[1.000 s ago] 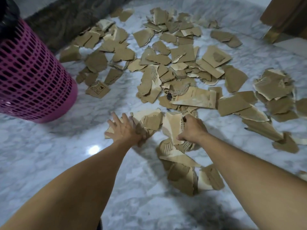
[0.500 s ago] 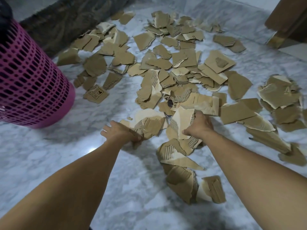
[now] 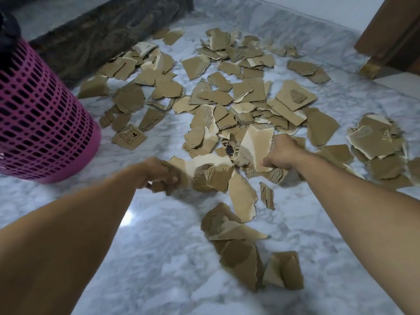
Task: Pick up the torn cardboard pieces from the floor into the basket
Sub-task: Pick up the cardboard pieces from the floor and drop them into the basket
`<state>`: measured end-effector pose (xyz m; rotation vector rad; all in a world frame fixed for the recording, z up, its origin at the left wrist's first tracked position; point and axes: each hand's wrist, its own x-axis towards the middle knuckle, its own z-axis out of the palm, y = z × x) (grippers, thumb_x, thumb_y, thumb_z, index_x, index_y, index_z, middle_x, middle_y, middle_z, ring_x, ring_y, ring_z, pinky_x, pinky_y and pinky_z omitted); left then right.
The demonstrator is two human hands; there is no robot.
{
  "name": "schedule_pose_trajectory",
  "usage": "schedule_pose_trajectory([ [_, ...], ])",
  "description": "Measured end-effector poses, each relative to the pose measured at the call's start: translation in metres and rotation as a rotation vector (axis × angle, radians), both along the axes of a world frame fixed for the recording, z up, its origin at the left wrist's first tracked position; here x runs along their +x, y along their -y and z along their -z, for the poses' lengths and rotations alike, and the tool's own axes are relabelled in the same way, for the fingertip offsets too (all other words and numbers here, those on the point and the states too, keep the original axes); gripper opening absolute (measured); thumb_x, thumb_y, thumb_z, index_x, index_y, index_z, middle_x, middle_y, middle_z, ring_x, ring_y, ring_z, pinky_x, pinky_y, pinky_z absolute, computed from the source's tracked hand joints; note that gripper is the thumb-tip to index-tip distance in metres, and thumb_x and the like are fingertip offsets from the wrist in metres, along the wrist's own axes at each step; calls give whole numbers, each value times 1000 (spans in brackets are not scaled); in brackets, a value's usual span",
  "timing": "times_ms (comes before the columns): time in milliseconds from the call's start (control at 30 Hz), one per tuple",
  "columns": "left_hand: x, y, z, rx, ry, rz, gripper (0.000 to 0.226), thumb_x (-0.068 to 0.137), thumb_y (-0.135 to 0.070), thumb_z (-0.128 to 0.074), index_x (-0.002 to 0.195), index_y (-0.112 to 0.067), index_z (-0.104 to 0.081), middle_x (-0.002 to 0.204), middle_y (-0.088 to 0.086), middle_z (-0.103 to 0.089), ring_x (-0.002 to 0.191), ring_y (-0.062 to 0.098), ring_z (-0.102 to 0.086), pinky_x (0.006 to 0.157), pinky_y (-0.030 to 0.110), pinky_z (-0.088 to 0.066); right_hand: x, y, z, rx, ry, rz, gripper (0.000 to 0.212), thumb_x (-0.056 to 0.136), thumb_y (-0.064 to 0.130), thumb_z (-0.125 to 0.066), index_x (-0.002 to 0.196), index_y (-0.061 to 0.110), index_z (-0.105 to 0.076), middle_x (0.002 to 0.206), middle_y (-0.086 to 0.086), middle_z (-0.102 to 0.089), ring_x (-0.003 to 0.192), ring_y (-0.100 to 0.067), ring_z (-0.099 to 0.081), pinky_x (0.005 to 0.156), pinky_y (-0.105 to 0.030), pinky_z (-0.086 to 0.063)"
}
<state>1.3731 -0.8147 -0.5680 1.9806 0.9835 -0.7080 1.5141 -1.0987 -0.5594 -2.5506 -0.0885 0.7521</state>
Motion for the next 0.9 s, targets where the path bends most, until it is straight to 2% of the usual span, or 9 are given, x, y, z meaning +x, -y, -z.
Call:
schedule_pose_trajectory([
  [100,19,9,-4,-80,76,20,24,83,-2,-70,106,-2,-67,98,14,-66,86,27,-62,70,34,-51,18,-4,8,-33,-11,-49,49,73,18,-80,116,4,-59,113,-15,-64,104,-32,-60,90,-36,-51],
  [233,38,36,8,-150,104,17,19,84,-1,-68,103,-4,-68,97,15,-65,78,25,-60,63,31,-50,32,-11,20,-164,25,-152,65,76,36,-76,130,11,-50,134,-12,-47,123,-35,-46,101,-45,-45],
  [300,43,51,21,-141,105,-44,17,83,-3,-70,96,-10,-64,103,12,-61,88,27,-60,67,35,-53,37,-15,27,-86,-80,-159,70,74,31,-77,134,14,-46,131,-11,-54,117,-34,-54,98,-47,-49],
  [367,45,64,36,-41,112,-97,32,76,-11,-78,97,-16,-55,117,10,-49,106,29,-55,74,39,-56,38,-17,32,-76,-126,-171,67,77,28,-77,134,13,-45,128,-12,-57,114,-33,-57,98,-47,-49],
  [433,45,73,45,80,111,-128,59,67,-22,-84,112,-17,-47,123,9,-38,114,31,-50,82,41,-56,39,-19,35,-159,-38,-199,74,74,39,-78,136,16,-43,133,-12,-53,120,-34,-51,102,-45,-44],
  [533,44,80,51,97,120,-164,89,60,-27,-89,129,-16,-34,127,9,-40,117,31,-47,85,40,-54,38,-23,35,-104,-39,-134,85,68,32,-85,136,19,-36,130,-12,-54,117,-34,-52,97,-46,-47],
  [700,41,92,55,273,-5,-17,98,55,-42,-89,132,-15,-36,127,9,-47,127,30,-37,100,47,-44,34,-25,34,-77,58,-90,97,56,28,-92,129,19,-30,123,-8,-57,119,-34,-50,104,-51,-38],
  [800,39,100,48,255,-10,-6,86,57,-42,-89,124,-10,-46,123,11,-48,119,30,-46,96,44,-49,27,-22,29,-37,72,-44,94,59,23,-92,133,16,-34,126,-10,-56,120,-33,-50,101,-44,-42],
  [900,34,104,36,28,117,-141,62,65,-15,-88,111,-6,-47,100,12,-55,80,25,-61,76,46,-58,17,-18,17,-59,76,-102,75,63,23,-89,126,15,-49,121,-9,-61,112,-30,-57,88,-35,-48],
])
